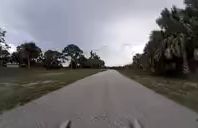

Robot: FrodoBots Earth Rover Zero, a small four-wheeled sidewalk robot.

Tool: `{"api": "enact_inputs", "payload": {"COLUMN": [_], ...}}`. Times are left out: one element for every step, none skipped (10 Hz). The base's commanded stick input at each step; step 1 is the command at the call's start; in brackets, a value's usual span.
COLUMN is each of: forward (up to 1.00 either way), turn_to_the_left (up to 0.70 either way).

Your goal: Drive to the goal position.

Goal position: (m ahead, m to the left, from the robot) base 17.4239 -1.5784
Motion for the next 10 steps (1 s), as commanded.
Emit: {"api": "enact_inputs", "payload": {"forward": [1.00, 1.00, 1.00, 1.00, 1.00, 1.00, 1.00, 1.00, 1.00, 1.00], "turn_to_the_left": [0.00, 0.00, 0.00, 0.00, 0.00, 0.00, 0.00, 0.00, 0.00, 0.00]}}
